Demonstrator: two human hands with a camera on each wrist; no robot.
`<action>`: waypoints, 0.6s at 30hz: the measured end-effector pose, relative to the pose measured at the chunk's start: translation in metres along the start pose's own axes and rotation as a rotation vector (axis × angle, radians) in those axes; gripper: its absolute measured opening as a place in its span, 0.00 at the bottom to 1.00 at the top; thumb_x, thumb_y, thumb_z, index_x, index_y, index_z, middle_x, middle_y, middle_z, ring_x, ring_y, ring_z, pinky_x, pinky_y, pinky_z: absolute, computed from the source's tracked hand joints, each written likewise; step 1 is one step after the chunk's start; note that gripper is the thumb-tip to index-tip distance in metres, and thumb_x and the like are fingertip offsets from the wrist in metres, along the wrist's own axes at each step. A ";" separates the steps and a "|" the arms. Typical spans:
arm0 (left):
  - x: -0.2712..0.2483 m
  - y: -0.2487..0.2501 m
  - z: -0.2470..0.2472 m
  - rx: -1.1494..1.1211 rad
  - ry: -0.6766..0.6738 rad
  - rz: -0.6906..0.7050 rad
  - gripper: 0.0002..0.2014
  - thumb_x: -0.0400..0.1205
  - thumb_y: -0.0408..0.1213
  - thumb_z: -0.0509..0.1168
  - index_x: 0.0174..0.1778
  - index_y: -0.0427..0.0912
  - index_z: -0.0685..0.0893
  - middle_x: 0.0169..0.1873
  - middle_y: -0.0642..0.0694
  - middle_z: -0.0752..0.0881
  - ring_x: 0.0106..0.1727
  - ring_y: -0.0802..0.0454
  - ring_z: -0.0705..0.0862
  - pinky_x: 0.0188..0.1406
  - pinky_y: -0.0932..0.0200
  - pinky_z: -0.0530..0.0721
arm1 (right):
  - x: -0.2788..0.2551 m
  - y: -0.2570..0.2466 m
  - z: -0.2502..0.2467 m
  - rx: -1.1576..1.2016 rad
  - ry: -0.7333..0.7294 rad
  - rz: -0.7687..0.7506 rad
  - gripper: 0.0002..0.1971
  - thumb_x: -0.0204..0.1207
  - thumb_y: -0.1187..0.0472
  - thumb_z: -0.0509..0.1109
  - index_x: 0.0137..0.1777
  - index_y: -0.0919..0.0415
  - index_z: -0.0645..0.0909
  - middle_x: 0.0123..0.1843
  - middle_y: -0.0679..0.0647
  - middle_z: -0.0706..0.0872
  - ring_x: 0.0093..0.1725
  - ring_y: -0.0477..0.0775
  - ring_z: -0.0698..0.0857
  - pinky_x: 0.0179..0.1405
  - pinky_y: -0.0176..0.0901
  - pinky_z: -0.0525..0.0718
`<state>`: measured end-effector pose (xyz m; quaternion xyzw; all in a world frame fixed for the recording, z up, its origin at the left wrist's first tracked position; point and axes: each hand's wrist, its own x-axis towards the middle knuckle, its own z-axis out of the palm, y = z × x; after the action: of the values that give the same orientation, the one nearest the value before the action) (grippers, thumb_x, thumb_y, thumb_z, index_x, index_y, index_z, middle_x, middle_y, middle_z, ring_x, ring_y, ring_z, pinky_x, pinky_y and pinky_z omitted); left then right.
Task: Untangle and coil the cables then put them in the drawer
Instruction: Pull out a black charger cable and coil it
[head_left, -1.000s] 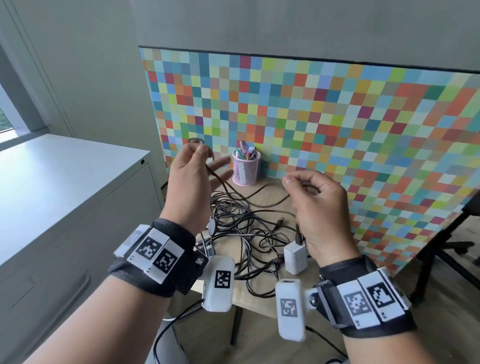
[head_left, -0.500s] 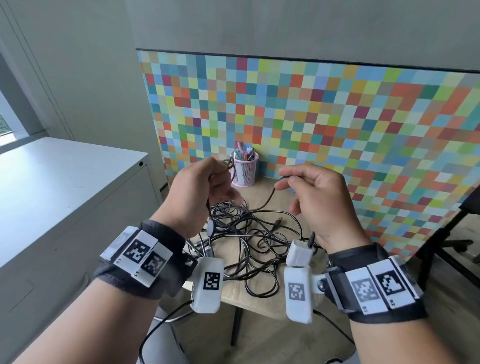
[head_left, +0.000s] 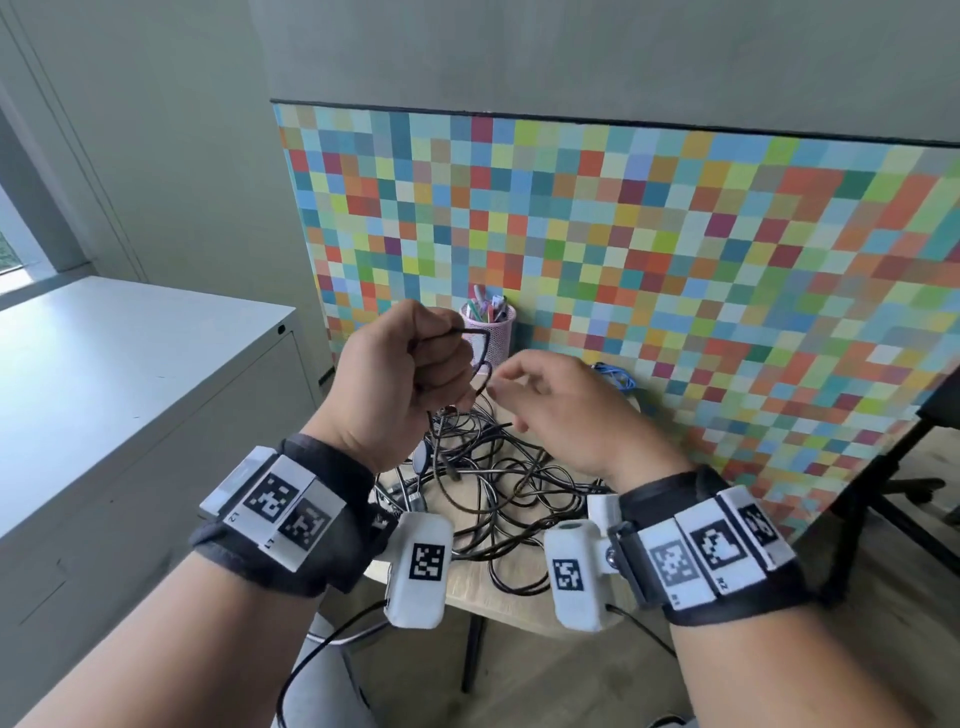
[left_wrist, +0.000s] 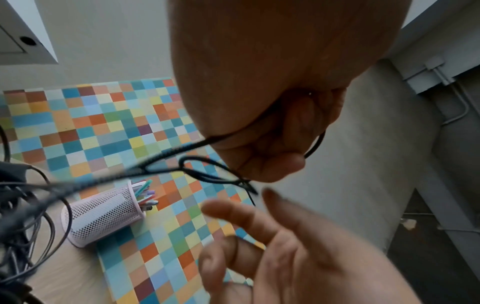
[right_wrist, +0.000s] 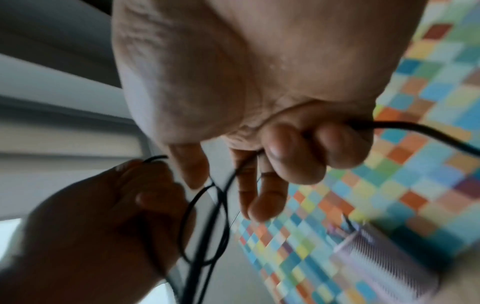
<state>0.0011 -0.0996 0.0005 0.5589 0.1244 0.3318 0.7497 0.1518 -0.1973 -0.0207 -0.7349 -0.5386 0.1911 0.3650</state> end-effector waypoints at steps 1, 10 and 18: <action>0.000 0.000 0.001 0.001 -0.015 0.002 0.15 0.74 0.37 0.53 0.20 0.52 0.64 0.21 0.52 0.55 0.24 0.51 0.50 0.29 0.52 0.62 | 0.000 -0.005 0.005 0.087 -0.027 -0.023 0.19 0.79 0.35 0.66 0.43 0.50 0.85 0.36 0.47 0.87 0.44 0.54 0.86 0.56 0.59 0.83; 0.000 0.007 -0.015 0.341 0.180 0.089 0.23 0.86 0.35 0.56 0.22 0.50 0.74 0.19 0.53 0.61 0.21 0.53 0.54 0.25 0.59 0.53 | 0.005 0.006 0.014 0.313 0.216 -0.062 0.13 0.83 0.56 0.75 0.36 0.57 0.89 0.33 0.52 0.91 0.35 0.44 0.84 0.43 0.37 0.83; -0.006 0.016 0.001 0.986 0.119 0.022 0.20 0.80 0.39 0.63 0.25 0.47 0.63 0.25 0.47 0.60 0.29 0.48 0.56 0.29 0.53 0.55 | 0.007 0.009 0.014 0.274 0.349 -0.148 0.07 0.79 0.65 0.78 0.49 0.50 0.91 0.40 0.47 0.92 0.40 0.44 0.88 0.44 0.38 0.86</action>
<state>-0.0086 -0.1019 0.0145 0.8283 0.3035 0.2727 0.3839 0.1508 -0.1877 -0.0363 -0.6588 -0.4889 0.1053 0.5620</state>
